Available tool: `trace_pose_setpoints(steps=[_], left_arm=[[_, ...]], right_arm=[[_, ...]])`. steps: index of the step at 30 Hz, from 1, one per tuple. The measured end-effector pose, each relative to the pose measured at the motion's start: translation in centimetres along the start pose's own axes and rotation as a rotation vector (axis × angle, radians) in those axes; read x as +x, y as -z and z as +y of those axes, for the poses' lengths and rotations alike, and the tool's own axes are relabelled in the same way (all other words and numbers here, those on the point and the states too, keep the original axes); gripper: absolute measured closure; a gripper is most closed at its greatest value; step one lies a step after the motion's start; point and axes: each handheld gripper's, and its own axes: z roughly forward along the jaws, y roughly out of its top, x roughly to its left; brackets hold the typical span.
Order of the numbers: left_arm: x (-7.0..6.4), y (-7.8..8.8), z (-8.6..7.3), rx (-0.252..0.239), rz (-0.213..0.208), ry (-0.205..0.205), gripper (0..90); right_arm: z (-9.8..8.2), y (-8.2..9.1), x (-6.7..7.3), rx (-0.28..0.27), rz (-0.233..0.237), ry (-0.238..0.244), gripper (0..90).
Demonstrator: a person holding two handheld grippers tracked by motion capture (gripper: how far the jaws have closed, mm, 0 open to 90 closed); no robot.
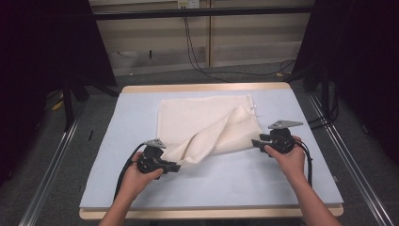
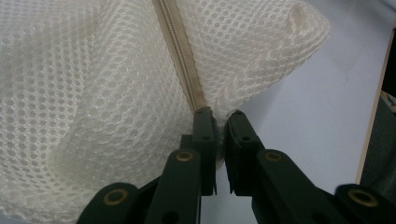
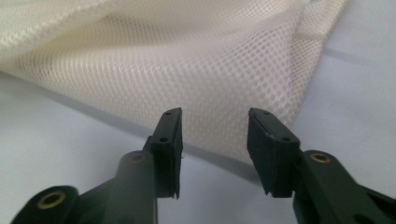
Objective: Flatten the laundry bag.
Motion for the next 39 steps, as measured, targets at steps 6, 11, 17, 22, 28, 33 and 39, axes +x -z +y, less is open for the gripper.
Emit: trace_pose_setpoints(steps=[6,11,17,22,28,33,39], left_arm=[[0.1,0.1,-0.1,0.001,-0.007,0.003,83.7],[0.1,0.3,-0.2,-0.008,-0.011,0.01,83.7],[0.1,0.3,-0.3,0.006,-0.011,-0.001,83.7],[0.2,0.4,-0.5,0.02,-0.004,0.006,83.7],[0.3,0.5,-0.6,0.03,-0.005,0.013,83.7],[0.3,0.4,-0.8,0.049,0.016,0.028,83.7],[0.6,0.7,-1.2,0.057,0.019,0.054,83.8]], right_arm=[[1.1,0.4,-0.4,-0.029,-0.043,-0.027,40.0],[2.4,-0.5,-1.0,-0.033,-0.041,-0.043,40.0],[2.9,-2.5,-1.6,-0.007,0.02,-0.138,45.4],[2.2,-2.1,-1.4,-0.023,0.073,-0.099,78.2],[0.5,-0.8,-1.1,-0.041,0.105,-0.012,86.8],[-1.4,0.2,-0.6,-0.045,0.103,0.041,87.0],[-2.8,0.8,-0.4,-0.037,0.109,0.05,85.6]])
